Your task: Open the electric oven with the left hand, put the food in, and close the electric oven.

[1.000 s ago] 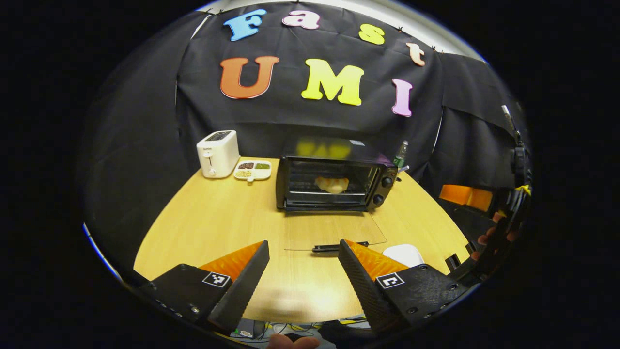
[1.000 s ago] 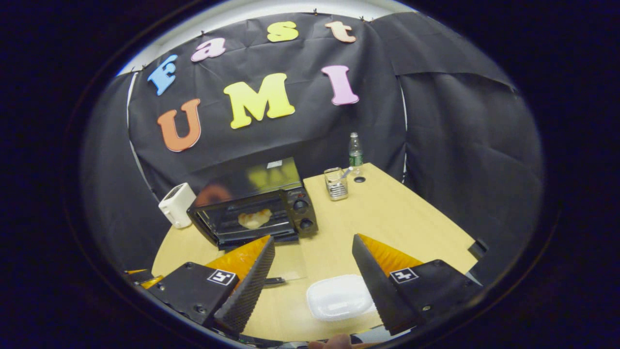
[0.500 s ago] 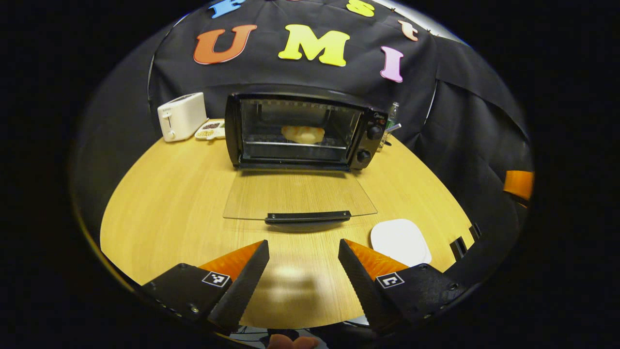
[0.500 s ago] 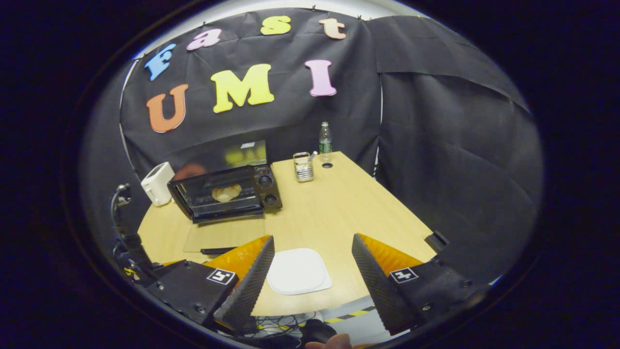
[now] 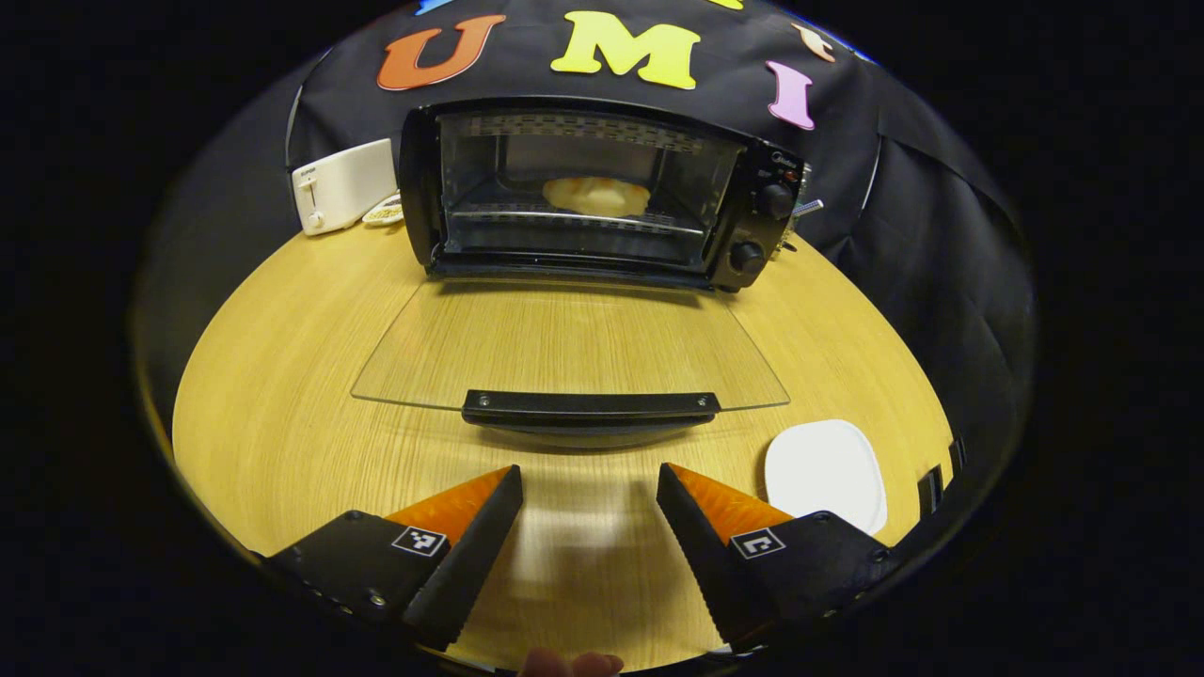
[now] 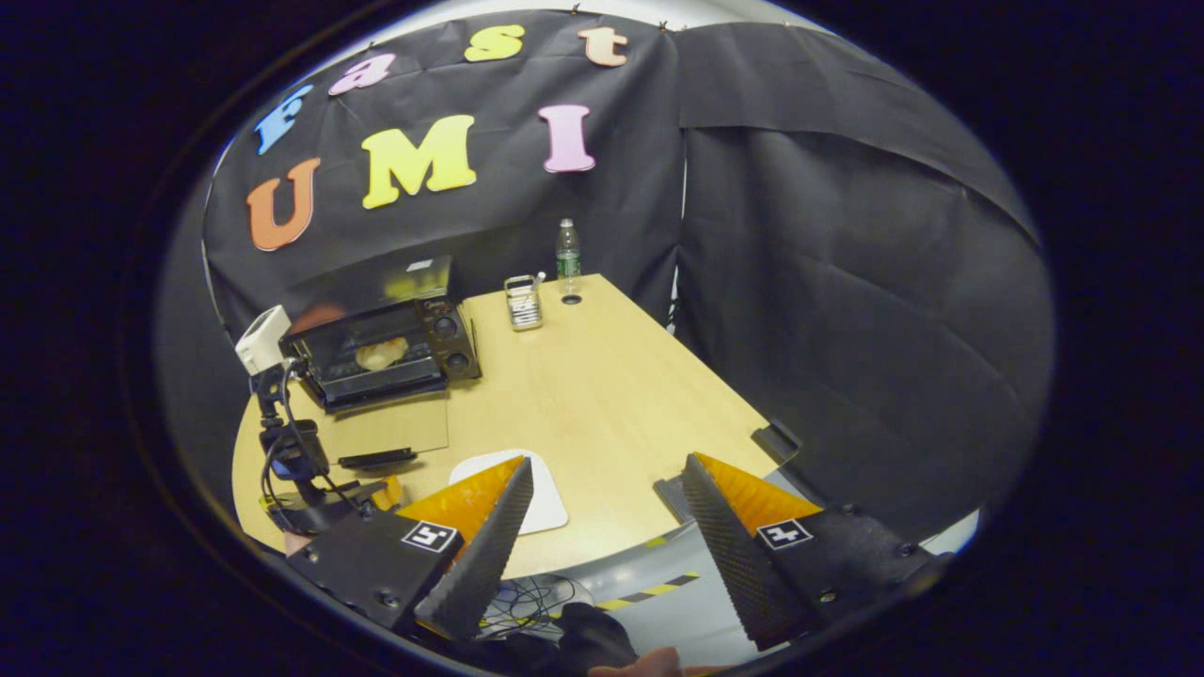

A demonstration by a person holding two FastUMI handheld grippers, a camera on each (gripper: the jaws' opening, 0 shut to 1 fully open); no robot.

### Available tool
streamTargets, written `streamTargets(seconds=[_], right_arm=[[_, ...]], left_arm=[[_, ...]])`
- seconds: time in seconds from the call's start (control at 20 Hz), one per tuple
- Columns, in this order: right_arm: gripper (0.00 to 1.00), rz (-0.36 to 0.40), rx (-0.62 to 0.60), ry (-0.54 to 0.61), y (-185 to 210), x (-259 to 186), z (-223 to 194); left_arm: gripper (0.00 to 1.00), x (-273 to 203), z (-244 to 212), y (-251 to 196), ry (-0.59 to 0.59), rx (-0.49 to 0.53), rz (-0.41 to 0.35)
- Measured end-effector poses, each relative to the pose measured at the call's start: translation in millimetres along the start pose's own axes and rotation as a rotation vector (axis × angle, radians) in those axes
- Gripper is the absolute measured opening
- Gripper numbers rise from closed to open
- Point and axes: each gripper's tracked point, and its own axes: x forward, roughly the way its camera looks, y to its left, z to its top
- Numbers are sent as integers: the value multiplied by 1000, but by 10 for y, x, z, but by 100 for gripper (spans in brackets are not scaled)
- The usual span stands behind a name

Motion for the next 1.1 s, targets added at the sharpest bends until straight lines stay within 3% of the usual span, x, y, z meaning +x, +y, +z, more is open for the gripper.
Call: streamTargets(seconds=[0.15, 0.2, 0.25, 0.7, 1.0, 1.05, 1.1], right_arm=[[97, 5, 9, 9, 14, -28, -21], [97, 8, 5, 11, 20, -20, -16], [97, 10, 2, 12, 23, -14, -5], [97, 37, 4, -1, 158, -28, 83], [97, 31, 16, -43, 140, -89, 185], [97, 25, 14, -53, 120, -109, 214], [97, 19, 10, -65, 111, -129, 238]], left_arm=[[95, 113, 92, 20, -27, 36, 15], [83, 138, 120, 35, -28, 50, 25], [94, 152, 126, 35, -29, 55, 30], [93, -130, 484, -21, -122, 49, 22], [98, -322, 1267, -131, -305, 90, 0], [89, -307, 1412, -122, -326, 98, 4], [98, -293, 1552, -119, -344, 99, 6]])
